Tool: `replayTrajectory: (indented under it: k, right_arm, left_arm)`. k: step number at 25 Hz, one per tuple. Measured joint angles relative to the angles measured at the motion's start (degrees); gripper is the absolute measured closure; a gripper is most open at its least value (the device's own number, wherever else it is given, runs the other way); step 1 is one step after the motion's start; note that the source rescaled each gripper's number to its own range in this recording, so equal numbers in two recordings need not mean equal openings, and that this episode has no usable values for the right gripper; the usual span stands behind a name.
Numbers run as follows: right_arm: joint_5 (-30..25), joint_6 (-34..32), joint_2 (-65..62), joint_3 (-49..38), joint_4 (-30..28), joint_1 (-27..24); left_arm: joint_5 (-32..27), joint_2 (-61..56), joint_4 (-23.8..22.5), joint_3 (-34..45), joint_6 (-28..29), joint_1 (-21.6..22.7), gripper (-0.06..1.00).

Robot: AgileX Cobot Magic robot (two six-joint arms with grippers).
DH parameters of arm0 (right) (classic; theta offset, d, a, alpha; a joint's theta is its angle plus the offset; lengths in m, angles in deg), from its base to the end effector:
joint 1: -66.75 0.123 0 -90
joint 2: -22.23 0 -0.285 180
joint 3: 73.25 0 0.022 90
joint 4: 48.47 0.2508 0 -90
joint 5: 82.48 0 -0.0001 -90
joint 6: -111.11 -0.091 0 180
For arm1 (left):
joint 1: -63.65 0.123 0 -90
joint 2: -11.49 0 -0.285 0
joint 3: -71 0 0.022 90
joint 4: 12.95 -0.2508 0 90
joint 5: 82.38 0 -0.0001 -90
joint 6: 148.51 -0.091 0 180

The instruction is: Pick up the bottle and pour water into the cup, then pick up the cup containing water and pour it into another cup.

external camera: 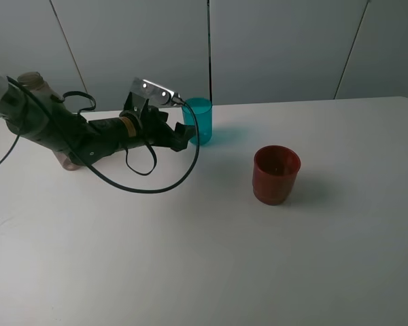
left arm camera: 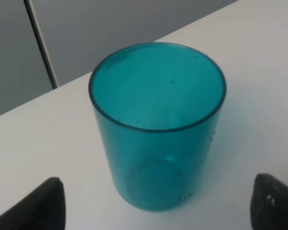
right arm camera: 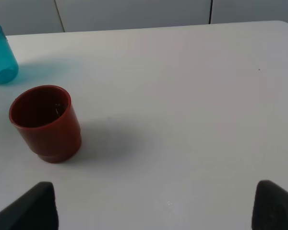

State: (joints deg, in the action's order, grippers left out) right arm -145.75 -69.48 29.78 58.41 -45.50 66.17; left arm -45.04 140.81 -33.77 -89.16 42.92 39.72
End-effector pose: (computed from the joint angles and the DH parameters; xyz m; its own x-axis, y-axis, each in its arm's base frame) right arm -0.0078 0.0043 0.2750 -0.4875 0.0385 -0.8723 -0.0139 0.9986 0.0519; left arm 0.3663 -0.1840 0.1037 -0.3111 0.2385 -0.9200 0.6085 0.7936 -0.0001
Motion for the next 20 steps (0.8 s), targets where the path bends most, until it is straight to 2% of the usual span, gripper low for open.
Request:
replayTrajectory:
  k: [6,9,12,14,17,20]
  right_arm:
    - [0.00,0.00,0.00,0.00,0.00,0.00]
    - [0.00,0.00,0.00,0.00,0.00,0.00]
    - [0.00,0.00,0.00,0.00,0.00,0.00]
    - [0.00,0.00,0.00,0.00,0.00,0.00]
    - [0.00,0.00,0.00,0.00,0.00,0.00]
    - [0.00,0.00,0.00,0.00,0.00,0.00]
  left_arm:
    - [-10.19,-13.55,-2.95,6.20,1.69,0.00,0.01]
    - [-18.89,-22.09,-8.51,7.89,7.80,0.00,0.01]
    - [-28.15,-31.18,-15.91,8.91,17.17,-0.33,0.01]
    - [-34.29,-37.82,-18.42,9.43,20.79,-1.33,0.01]
    - [-43.77,-47.21,-18.85,9.67,22.87,-4.14,0.01]
    - [-53.48,-55.53,-16.71,9.67,22.96,-7.23,0.01]
